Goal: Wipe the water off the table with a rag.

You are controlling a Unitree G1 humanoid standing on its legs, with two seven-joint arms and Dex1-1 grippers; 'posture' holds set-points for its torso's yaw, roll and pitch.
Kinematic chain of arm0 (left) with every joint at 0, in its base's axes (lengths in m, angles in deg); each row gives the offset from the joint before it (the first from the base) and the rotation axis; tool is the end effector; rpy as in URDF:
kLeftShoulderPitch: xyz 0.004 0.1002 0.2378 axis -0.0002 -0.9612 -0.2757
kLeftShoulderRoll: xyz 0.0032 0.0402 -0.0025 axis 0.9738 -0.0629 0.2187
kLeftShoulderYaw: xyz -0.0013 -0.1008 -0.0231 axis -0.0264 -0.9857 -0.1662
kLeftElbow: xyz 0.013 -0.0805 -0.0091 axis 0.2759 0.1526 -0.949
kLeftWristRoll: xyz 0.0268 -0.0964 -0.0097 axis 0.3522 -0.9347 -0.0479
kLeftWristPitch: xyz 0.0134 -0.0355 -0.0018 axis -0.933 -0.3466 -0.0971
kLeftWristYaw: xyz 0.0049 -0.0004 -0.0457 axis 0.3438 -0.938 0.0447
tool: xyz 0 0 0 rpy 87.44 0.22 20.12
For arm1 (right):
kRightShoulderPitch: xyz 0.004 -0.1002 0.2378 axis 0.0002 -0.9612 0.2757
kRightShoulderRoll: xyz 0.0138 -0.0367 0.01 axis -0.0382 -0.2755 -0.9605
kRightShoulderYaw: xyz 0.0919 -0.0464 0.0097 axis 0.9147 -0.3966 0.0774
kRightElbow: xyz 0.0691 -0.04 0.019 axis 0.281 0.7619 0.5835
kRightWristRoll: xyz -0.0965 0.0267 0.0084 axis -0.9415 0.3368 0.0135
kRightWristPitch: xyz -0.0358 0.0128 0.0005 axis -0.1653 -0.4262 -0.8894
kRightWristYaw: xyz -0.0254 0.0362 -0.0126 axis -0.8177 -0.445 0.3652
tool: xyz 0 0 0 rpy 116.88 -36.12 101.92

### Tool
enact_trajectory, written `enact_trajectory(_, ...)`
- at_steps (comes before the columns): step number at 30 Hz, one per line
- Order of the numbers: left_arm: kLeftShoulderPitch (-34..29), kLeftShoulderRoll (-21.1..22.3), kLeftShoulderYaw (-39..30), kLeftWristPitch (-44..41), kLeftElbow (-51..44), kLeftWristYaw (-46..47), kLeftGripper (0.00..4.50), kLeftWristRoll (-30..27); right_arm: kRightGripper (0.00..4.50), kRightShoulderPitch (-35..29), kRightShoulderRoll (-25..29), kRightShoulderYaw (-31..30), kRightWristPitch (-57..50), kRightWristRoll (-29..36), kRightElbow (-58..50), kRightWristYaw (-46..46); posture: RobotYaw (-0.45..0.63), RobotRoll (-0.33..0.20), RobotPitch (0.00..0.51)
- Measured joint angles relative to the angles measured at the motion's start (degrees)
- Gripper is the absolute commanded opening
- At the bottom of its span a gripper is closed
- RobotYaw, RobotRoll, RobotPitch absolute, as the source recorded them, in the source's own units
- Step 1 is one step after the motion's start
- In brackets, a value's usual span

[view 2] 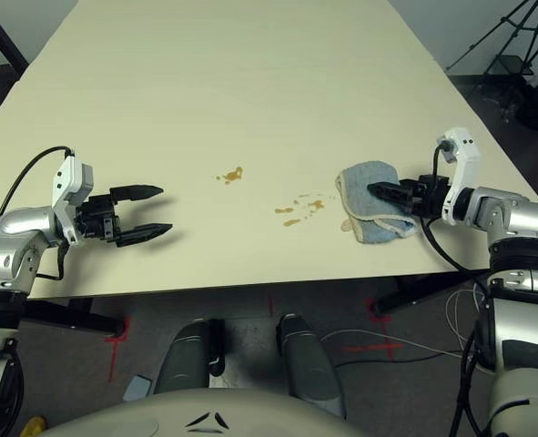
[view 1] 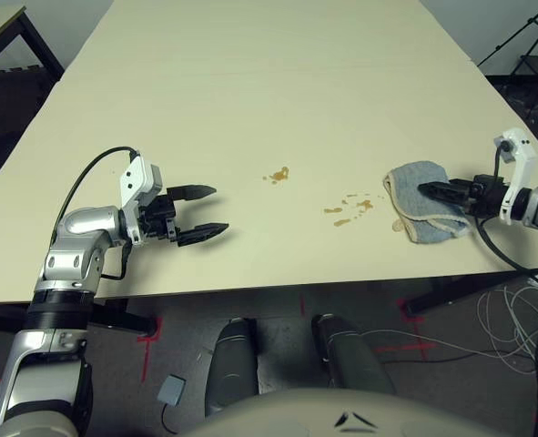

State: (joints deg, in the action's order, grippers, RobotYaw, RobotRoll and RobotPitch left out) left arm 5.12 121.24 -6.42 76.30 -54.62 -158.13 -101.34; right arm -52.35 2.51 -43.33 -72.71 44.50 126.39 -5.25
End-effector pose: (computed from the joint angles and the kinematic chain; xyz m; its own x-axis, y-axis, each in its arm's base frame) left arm 0.2559 0.2890 0.1334 0.4085 -0.8843 -0.2262 0.9127 0.3949 0.1049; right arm 0.2773 -0.3398 0.1246 0.7006 0.5679 -0.4321 -0.4716 0.8229 0.3169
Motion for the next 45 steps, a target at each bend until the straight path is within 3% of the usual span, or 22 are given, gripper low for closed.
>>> enact_trajectory(15,3.5,-1.2,-0.9,-0.9,1.7,0.8,4.50,-1.1,4.45,-0.1,-2.8,-2.2,3.5,-3.2,-1.0,2.1,-0.15,0.000,0.121)
enact_trajectory(18,3.5,-1.2,-1.0,-1.2,1.7,0.8,4.50,-1.3,3.84,-0.1,-3.0,-2.4,4.1,-3.6,-0.5,2.3,-0.15,0.000,0.120)
enact_trajectory(26,3.1,-1.2,-1.0,-1.3,1.5,0.9,4.50,-1.5,0.94,-0.2,-4.4,-2.8,5.1,-4.2,-0.2,1.7,-0.14,0.000,0.120)
enact_trajectory(29,2.9,-1.2,-1.0,-1.4,1.4,1.0,4.50,-1.5,0.22,-0.1,-4.3,-2.8,5.2,-4.2,-0.2,1.2,-0.13,0.000,0.124)
enact_trajectory(45,0.9,-0.3,-2.4,-1.4,0.0,1.4,4.50,-1.6,0.14,1.4,-2.8,-2.7,-0.9,-3.1,-6.1,2.1,-0.12,0.000,0.143)
